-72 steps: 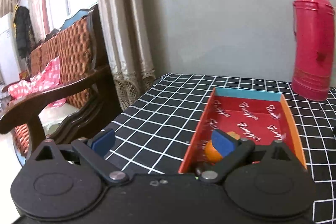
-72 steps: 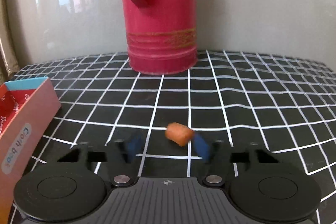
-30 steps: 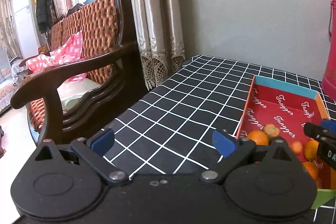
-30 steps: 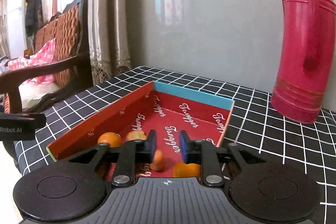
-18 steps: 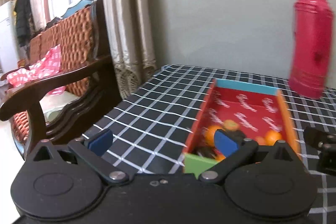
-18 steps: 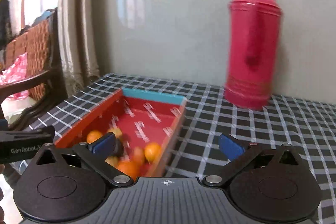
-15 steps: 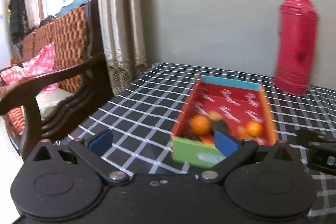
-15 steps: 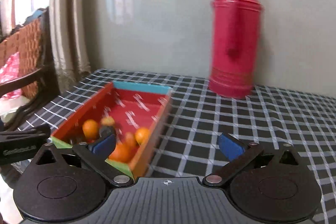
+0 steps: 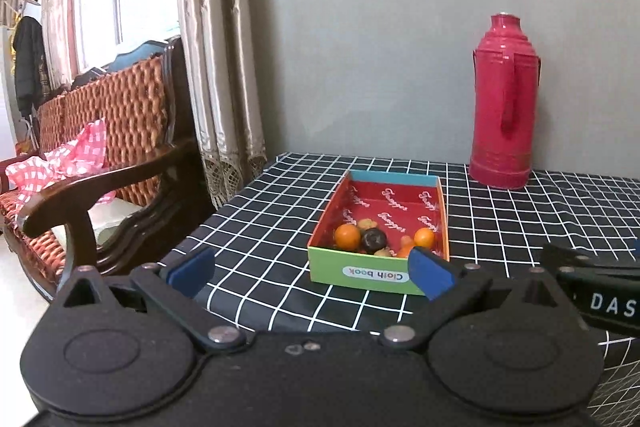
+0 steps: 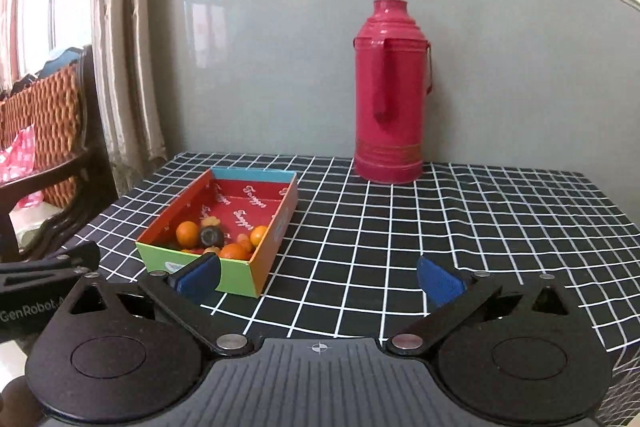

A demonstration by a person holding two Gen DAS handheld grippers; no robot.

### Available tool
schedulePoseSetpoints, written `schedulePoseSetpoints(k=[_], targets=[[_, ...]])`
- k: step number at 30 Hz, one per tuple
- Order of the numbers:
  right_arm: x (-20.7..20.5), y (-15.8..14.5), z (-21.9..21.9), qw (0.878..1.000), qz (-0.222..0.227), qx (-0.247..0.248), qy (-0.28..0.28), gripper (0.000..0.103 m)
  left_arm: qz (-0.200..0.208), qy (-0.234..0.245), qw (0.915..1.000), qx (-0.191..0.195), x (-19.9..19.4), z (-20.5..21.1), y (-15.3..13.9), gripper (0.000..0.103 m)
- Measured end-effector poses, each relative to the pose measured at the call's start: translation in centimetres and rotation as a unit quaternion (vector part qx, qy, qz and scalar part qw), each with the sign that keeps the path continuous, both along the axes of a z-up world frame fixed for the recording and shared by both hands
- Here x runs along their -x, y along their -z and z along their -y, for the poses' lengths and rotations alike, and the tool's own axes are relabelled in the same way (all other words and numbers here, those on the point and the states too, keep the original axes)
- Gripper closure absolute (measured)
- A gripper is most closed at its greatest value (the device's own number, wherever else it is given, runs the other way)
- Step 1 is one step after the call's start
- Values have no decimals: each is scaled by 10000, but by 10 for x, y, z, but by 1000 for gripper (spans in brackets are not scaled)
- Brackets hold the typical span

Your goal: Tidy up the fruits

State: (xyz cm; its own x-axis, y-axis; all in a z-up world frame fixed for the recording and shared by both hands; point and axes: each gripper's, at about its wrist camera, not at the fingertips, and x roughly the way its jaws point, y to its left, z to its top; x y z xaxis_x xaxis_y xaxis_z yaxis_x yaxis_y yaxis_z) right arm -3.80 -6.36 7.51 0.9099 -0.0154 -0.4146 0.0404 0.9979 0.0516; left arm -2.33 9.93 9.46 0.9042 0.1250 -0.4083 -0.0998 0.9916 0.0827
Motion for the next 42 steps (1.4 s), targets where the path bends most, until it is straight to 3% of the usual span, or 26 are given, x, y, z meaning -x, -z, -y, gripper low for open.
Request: schedulePoseSetpoints(k=[11,42], targets=[[30,-10,-3,9998,154,-78,-29,0,96,22,10000,-3,19,-2,-7,6],[32,-7,0,9997,166,-186,6,0,76,107,9999,45,20,1,-6,6]])
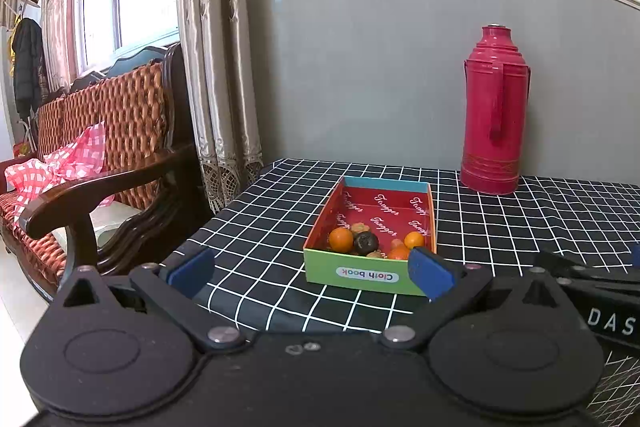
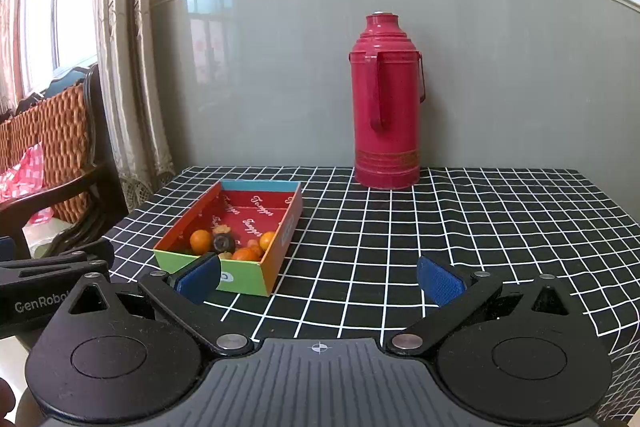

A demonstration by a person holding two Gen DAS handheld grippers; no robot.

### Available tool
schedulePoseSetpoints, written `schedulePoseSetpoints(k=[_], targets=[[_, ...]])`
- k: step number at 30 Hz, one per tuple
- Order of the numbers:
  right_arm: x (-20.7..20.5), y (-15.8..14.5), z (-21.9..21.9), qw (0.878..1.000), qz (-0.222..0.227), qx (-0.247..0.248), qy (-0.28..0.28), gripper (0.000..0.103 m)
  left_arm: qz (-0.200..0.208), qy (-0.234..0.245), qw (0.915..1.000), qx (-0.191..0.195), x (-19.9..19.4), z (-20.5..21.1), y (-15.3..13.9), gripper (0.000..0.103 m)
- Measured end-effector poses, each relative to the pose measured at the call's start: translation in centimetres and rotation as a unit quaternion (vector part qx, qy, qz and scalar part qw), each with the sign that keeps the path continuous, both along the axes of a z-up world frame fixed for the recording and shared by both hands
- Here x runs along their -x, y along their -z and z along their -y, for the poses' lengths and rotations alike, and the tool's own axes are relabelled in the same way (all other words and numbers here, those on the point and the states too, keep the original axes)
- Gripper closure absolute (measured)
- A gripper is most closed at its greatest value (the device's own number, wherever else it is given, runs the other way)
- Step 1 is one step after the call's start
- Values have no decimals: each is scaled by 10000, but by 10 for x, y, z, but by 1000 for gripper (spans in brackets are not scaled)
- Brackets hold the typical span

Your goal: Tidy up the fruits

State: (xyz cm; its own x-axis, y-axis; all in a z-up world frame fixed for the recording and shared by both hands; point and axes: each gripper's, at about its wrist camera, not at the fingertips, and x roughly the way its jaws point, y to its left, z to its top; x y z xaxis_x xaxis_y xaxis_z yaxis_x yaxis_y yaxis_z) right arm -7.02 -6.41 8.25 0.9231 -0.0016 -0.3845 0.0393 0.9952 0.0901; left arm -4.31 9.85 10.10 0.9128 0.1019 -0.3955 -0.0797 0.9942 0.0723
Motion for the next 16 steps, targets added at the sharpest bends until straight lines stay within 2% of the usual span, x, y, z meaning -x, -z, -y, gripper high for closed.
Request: schedulePoseSetpoints(k=[16], targets=[[-9,4,2,10000,-37,-91,5,0,-104,66,9998,142,-16,2,8,6]])
